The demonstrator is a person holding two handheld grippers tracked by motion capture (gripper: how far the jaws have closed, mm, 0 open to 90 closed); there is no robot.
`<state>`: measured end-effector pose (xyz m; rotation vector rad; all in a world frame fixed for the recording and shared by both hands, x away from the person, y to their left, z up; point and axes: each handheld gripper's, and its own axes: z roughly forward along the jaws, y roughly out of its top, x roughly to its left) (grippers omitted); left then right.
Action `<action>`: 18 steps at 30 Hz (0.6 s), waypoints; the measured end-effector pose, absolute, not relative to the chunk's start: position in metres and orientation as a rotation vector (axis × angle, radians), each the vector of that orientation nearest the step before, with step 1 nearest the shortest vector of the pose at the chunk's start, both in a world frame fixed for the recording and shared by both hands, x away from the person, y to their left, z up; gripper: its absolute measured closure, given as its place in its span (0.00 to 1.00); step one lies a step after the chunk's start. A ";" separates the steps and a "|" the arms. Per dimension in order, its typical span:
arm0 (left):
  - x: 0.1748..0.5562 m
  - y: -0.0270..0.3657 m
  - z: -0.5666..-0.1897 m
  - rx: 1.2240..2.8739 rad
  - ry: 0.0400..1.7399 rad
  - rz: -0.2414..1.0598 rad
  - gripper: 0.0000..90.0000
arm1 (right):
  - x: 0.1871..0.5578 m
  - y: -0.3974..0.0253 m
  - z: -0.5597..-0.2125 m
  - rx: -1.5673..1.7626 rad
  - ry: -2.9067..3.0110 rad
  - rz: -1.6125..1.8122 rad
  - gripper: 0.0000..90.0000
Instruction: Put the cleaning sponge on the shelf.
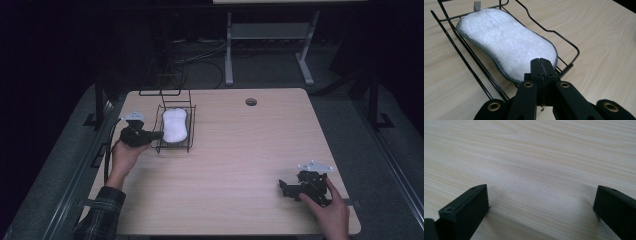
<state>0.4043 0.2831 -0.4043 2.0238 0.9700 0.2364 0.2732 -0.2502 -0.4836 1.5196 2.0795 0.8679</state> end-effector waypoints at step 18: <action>0.338 0.263 -0.412 2.170 0.898 0.318 0.56 | 0.272 -0.250 -0.483 1.520 2.082 0.869 0.00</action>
